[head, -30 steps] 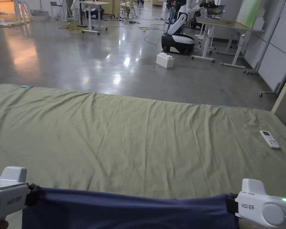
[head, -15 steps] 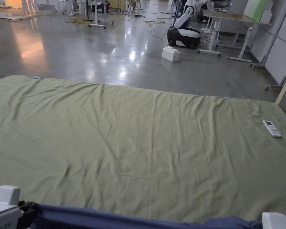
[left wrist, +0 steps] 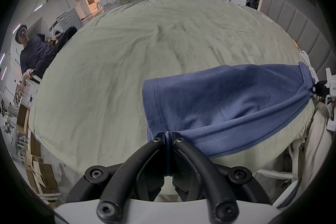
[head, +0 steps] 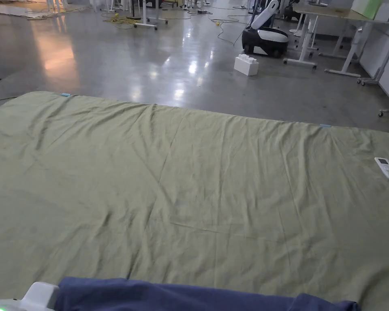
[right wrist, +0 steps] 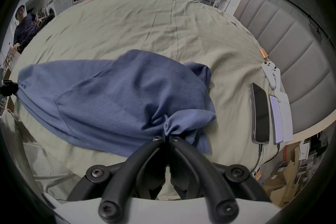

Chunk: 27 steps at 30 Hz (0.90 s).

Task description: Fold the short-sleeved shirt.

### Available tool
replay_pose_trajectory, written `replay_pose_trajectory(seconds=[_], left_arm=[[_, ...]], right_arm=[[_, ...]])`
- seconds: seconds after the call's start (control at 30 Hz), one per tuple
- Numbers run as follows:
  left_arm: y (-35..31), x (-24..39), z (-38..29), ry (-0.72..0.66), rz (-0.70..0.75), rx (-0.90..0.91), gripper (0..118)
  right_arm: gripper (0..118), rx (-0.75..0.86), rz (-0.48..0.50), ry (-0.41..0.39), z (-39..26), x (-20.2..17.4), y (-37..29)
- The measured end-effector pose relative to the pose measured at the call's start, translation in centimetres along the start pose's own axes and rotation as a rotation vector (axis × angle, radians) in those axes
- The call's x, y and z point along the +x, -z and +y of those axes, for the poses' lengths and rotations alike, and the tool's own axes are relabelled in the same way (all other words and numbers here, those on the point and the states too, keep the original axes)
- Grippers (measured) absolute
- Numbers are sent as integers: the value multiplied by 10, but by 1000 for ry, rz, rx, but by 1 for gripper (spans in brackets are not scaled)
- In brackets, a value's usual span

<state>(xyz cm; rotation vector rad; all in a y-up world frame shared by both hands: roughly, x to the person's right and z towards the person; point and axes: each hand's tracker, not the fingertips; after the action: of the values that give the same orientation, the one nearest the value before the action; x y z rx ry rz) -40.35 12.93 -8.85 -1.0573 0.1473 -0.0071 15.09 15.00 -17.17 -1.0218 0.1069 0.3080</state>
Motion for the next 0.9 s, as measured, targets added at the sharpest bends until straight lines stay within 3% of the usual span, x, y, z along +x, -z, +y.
replay_pose_trajectory(seconds=[0.1, 0.17, 0.23, 0.3, 0.37, 0.4, 0.43, 0.77, 0.83, 0.87, 0.9], left_arm=[[-1, 2, -1, -16, -1, 13, 6], [-5, 1, 1, -28, -4, 13, 10], [-12, 0, 6, -63, -5, 18, 24], [-18, -1, 14, -107, -10, 62, 44], [-28, 1, 26, -130, -2, 134, 48], [-33, 3, 34, -135, -1, 173, 59], [-40, 8, 43, -138, 0, 217, 61], [-99, 63, 105, -162, 55, 702, 61], [-110, 71, 110, -167, 78, 782, 60], [-115, 75, 111, -168, 89, 813, 59], [-120, 78, 112, -169, 102, 838, 58]], right_arm=[[9, 4, -8, -4, 3, -2, 1], [36, 9, -14, -2, 5, 0, -2], [67, 26, -44, 12, 9, 1, -12], [77, 82, -52, 53, 17, 4, -28], [77, 166, -65, 90, 27, 5, -44], [79, 218, -65, 103, 33, 6, -51], [80, 277, -68, 115, 39, 5, -59], [83, 841, -120, 205, 90, -37, -120], [73, 934, -136, 193, 98, -48, -132], [61, 971, -140, 181, 101, -51, -136], [41, 965, -123, 199, 103, -54, -137]])
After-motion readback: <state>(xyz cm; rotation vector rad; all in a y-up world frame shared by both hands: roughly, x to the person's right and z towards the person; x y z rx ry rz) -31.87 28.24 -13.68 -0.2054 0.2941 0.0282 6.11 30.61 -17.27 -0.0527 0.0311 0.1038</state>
